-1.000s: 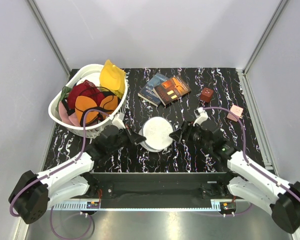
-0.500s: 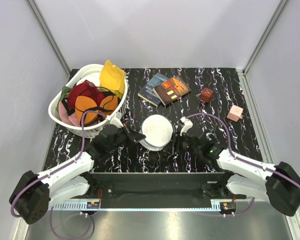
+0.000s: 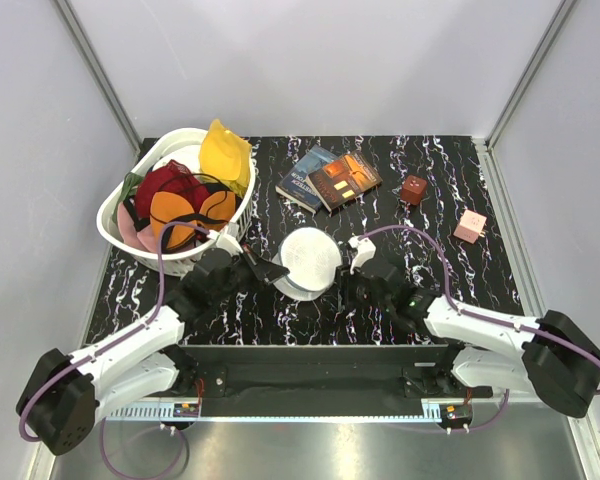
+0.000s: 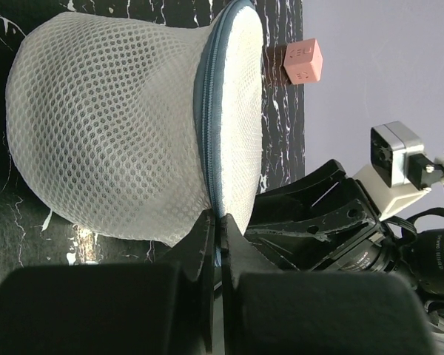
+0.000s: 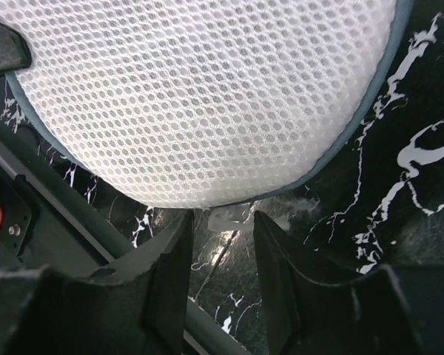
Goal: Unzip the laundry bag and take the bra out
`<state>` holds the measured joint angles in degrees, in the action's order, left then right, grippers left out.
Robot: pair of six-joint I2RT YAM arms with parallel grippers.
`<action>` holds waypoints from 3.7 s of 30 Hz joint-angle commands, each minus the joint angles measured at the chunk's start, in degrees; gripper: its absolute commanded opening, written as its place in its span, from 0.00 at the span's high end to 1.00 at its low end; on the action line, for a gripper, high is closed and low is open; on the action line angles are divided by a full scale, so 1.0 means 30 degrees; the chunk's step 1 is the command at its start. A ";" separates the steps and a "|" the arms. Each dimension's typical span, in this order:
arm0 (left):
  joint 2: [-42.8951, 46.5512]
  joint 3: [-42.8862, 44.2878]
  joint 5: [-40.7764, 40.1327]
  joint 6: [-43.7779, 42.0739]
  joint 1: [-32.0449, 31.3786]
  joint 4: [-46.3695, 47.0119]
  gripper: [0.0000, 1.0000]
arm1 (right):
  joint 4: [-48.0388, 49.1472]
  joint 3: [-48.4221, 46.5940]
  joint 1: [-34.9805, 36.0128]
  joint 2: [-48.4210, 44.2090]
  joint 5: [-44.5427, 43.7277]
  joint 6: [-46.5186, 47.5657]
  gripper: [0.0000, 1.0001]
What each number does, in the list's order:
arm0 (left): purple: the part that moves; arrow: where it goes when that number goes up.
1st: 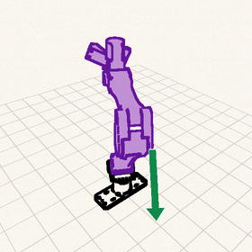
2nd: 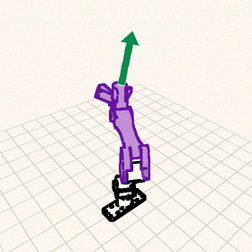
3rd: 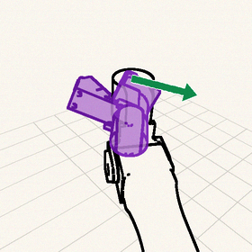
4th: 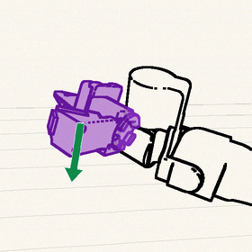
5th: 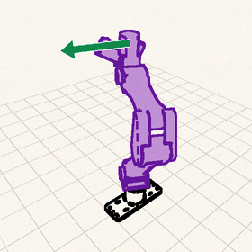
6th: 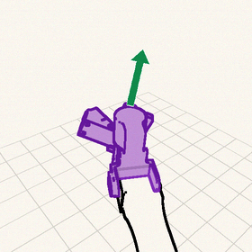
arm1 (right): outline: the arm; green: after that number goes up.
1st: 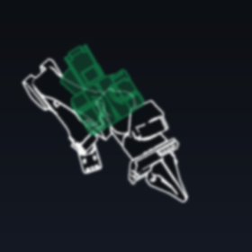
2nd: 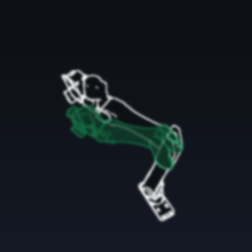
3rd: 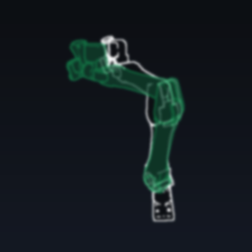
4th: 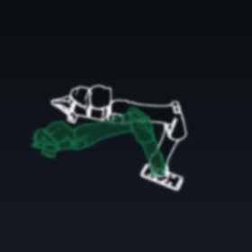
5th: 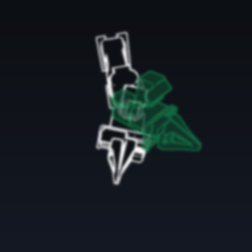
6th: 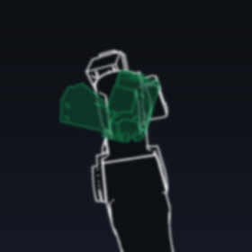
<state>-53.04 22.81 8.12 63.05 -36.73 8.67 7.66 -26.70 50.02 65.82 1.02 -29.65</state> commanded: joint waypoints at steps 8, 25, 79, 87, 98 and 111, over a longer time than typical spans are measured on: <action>0.0716 0.0600 0.0252 -0.0332 0.0144 0.0334 1.00 | 0.1195 -0.0622 0.0202 -0.0585 -0.1219 0.2558 0.65; -0.1362 0.2030 0.1980 -0.2463 0.1785 0.0687 0.98 | 0.0758 -0.0271 0.0231 -0.1080 -0.0662 0.1623 1.00; 0.1859 -0.2388 -0.5021 0.0020 -0.3079 -0.0193 0.96 | 0.1959 -0.3844 0.6823 0.4632 -0.6286 -0.4385 1.00; 0.1361 -0.1744 -0.5050 -0.0214 -0.3079 -0.0135 1.00 | 0.1724 -0.3553 0.6881 0.4632 -0.6549 -0.4706 1.00; 0.0949 -0.1450 -0.2825 -0.0800 -0.1440 0.0656 1.00 | 0.1226 -0.2088 0.6852 0.2965 -0.7545 -0.5293 1.00; 0.1272 -0.1364 0.0689 -0.2264 0.1226 0.0188 1.00 | -0.0707 -0.0799 0.6852 0.0824 -0.9215 -0.5703 1.00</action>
<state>-50.00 16.80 8.19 59.51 -35.62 7.16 9.54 -30.33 70.11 71.00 -22.11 -46.13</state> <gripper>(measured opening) 0.035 0.011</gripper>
